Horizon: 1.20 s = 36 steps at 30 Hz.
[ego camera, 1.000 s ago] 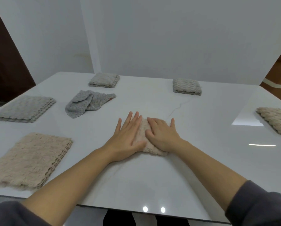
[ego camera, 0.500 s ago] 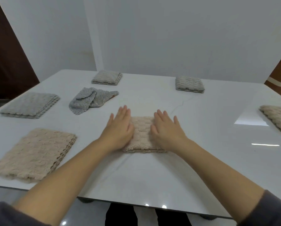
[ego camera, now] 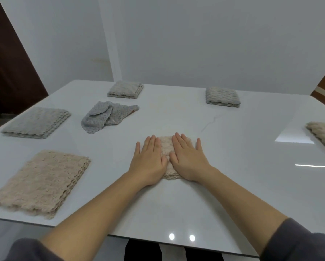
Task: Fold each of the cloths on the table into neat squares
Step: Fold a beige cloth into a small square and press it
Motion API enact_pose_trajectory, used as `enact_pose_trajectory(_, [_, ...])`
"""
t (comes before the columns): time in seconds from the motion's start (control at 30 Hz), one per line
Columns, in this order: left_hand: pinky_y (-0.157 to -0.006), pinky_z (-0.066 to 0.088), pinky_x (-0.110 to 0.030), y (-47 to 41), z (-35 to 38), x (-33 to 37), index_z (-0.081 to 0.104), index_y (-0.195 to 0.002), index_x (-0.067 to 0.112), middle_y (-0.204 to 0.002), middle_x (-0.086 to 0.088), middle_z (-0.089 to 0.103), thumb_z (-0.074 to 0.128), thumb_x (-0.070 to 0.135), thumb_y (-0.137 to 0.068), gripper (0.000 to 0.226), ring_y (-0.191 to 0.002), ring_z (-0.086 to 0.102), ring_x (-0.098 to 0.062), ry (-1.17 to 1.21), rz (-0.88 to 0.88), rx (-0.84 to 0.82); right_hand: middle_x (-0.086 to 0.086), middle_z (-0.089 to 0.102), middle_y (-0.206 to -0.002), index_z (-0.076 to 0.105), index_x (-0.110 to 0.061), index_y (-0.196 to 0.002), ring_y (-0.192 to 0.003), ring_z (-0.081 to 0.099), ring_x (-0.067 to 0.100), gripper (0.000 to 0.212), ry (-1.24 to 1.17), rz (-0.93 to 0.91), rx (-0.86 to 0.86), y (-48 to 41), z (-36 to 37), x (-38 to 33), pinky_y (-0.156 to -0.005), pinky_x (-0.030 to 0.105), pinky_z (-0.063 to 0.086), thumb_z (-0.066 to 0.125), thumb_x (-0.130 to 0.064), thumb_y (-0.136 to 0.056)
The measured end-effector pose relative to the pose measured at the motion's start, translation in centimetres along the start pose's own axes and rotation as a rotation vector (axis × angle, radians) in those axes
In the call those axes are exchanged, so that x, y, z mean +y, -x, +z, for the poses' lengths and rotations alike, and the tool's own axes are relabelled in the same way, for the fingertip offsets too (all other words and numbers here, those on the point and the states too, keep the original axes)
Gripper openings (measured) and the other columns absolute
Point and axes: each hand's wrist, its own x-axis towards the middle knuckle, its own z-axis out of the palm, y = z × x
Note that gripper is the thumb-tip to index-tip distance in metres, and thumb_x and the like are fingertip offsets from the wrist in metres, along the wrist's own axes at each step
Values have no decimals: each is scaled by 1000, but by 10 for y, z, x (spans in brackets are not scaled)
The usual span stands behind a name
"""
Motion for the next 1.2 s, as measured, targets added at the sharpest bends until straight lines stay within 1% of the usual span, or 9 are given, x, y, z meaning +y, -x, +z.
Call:
enact_pose_trajectory(0.67, [-121, -8, -43, -1, 4, -2, -2, -155, 6, -163, -10, -6, 19, 36, -101, 64, -150, -10, -19, 32, 25, 31, 5, -4, -164, 0, -10, -156, -150, -8, 20, 63, -9, 44, -16, 1, 0, -1, -117, 59, -5, 19, -39, -102])
enact_pose_trajectory(0.8, [-120, -12, -46, 3, 2, -6, 2, -155, 10, -164, -6, -5, 20, 34, -102, 61, -150, -10, -14, 144, 27, 79, 4, 8, -163, 7, -13, -155, -150, 3, 21, 63, -6, 31, -28, -2, -7, 1, -116, 62, -3, 23, -41, -101])
enact_pose_trajectory(0.87, [-119, -13, -45, 7, -1, -14, 1, -156, 16, -163, 0, -9, 23, 47, -101, 67, -148, -14, -9, 232, 86, 69, 4, 20, -159, 14, -15, -154, -147, 14, 21, 62, 4, 23, -29, -3, -17, 2, -115, 64, -2, 24, -43, -100])
enact_pose_trajectory(0.93, [-120, -13, -42, 15, -6, -30, -3, -156, 24, -162, 9, -15, 30, 68, -90, 86, -145, -21, -2, 246, 231, 18, 4, 36, -151, 26, -18, -150, -140, 30, 23, 56, 10, 26, -7, -4, -27, 5, -114, 62, 3, 24, -44, -100])
enact_pose_trajectory(1.0, [-120, -11, -39, 21, -13, -51, -7, -155, 29, -160, 14, -19, 38, 83, -76, 106, -143, -24, 2, 135, 346, -6, 5, 51, -139, 38, -19, -143, -129, 45, 24, 50, 26, 45, 47, -3, -36, 9, -112, 55, 15, 24, -43, -101])
enact_pose_trajectory(1.07, [-121, -9, -39, 20, -20, -74, -7, -155, 30, -159, 14, -21, 37, 91, -66, 116, -144, -22, -1, 26, 308, 34, 6, 67, -110, 54, -18, -122, -105, 60, 27, 40, 84, 84, 153, 3, -45, 13, -102, 44, 32, 26, -38, -102])
enact_pose_trajectory(1.1, [-121, -7, -39, 17, -24, -84, -5, -154, 29, -159, 13, -19, 39, 89, -68, 114, -146, -20, -4, 11, 241, 78, 4, 67, -88, 57, -18, -101, -87, 61, 29, 33, 121, 96, 220, 7, -47, 15, -94, 41, 38, 29, -33, -102])
enact_pose_trajectory(1.13, [-121, -4, -39, 15, -27, -91, -2, -155, 27, -160, 12, -16, 46, 79, -77, 105, -148, -15, -7, 9, 158, 128, 2, 58, -70, 50, -18, -79, -71, 55, 31, 30, 145, 93, 279, 11, -47, 17, -86, 39, 43, 32, -26, -101])
enact_pose_trajectory(1.2, [-122, 2, -40, 13, -32, -95, 5, -155, 18, -163, 1, -8, 51, 37, -94, 80, -150, -6, -14, 39, 17, 219, -1, 41, -56, 31, -18, -62, -57, 45, 30, 37, 183, 91, 325, 18, -45, 16, -76, 37, 44, 36, -15, -99])
